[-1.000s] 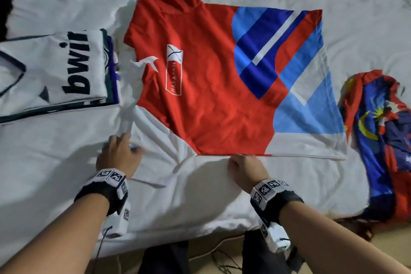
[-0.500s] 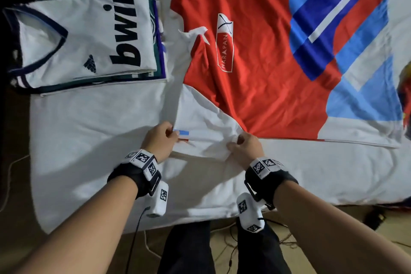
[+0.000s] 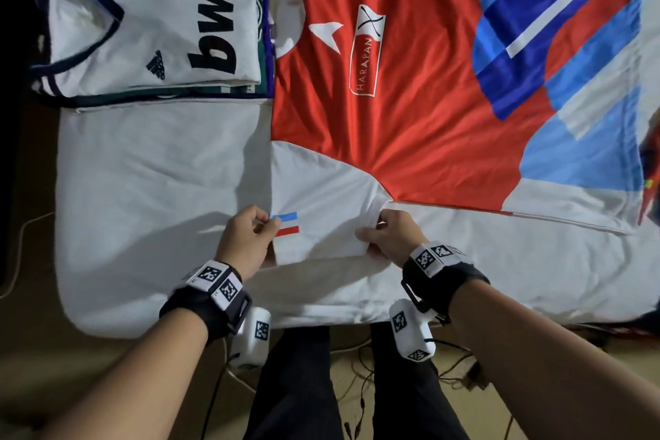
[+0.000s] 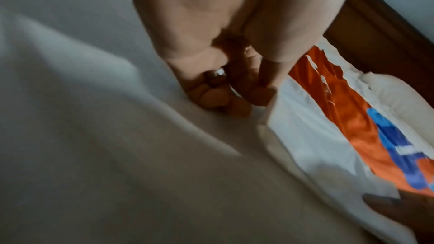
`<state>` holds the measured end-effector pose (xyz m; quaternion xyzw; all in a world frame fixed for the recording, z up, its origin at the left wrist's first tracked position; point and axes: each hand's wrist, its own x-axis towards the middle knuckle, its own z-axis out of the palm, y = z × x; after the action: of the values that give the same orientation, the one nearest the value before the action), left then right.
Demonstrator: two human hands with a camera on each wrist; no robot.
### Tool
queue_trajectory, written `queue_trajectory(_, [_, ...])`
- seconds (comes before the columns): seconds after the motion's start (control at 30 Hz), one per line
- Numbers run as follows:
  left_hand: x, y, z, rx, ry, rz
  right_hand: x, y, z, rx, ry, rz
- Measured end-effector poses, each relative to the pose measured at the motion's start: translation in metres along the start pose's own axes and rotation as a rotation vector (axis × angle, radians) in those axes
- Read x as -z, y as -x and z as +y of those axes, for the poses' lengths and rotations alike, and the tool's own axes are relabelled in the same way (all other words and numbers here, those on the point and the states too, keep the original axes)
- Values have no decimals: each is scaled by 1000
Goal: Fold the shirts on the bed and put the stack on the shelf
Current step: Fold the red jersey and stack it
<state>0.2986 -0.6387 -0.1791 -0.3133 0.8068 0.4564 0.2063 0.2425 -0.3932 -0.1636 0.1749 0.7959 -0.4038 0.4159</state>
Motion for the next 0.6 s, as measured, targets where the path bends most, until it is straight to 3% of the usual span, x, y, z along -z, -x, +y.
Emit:
queue_trajectory(0.2, [-2, 5, 1, 8, 54, -52, 3, 2, 7, 1, -10, -34])
queue_trajectory(0.3, [-3, 6, 5, 58, 88, -180, 6, 2, 11, 23, 64, -56])
queue_trajectory(0.37, [0, 5, 0, 67, -34, -279, 7, 0, 12, 29, 106, -81])
queue_trajectory(0.47, [4, 0, -6, 79, -205, -247, 8, -6, 10, 51, 207, -112])
queue_trajectory(0.6, [6, 5, 9, 96, -383, -260, 18, -11, -3, 111, 539, -195])
